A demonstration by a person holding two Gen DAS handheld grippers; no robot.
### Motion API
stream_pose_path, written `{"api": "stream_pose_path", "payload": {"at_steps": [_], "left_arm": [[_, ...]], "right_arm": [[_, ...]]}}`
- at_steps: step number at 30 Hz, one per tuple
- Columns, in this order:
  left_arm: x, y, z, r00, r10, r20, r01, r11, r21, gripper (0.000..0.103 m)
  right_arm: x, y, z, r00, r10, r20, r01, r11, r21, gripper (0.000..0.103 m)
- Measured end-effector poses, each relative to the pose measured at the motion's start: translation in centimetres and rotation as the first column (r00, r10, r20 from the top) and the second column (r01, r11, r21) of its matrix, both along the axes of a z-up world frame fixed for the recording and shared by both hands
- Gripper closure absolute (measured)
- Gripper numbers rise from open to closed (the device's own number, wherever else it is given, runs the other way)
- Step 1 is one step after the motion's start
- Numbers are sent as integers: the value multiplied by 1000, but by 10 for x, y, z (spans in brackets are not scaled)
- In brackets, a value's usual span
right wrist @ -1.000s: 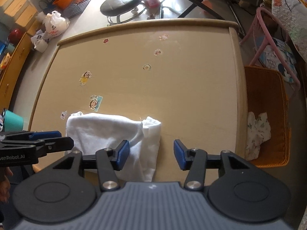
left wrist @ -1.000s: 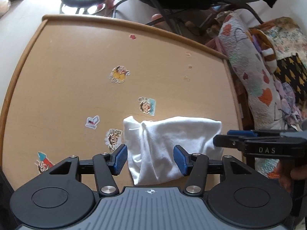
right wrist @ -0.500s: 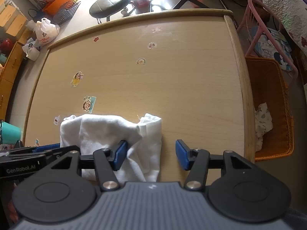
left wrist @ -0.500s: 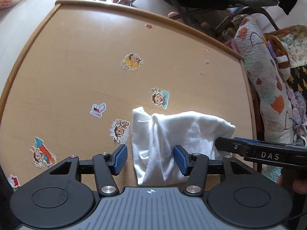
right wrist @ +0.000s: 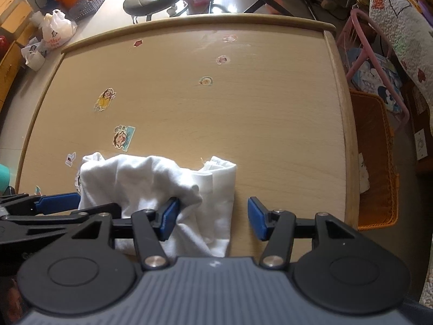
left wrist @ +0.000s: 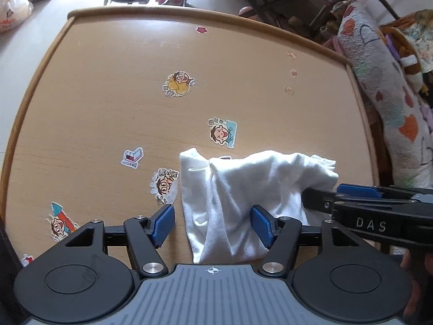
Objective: Fold clothes
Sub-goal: 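Open both grippers and press the folded bundle flat, then grasp the folded bundle with the left gripper and lift it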
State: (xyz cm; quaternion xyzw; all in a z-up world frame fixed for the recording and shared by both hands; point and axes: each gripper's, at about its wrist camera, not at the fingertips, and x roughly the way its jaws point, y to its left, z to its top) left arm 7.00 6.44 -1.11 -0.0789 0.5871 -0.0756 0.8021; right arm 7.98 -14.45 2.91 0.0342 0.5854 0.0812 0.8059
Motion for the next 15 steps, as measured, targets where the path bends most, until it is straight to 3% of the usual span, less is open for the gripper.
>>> {"api": "stream_pose_path", "payload": {"at_steps": [9,15], "left_arm": [[0,-7,0,1000,-27,15,26,998,61,31],[-3,-10,-2,997,-75,37,72,994,82,32]], "right_arm": [[-2,0,0,1000,-9,11,9,1000,-1,49],[-7,0,1,999,-15,34,14,1000,21,56]]}}
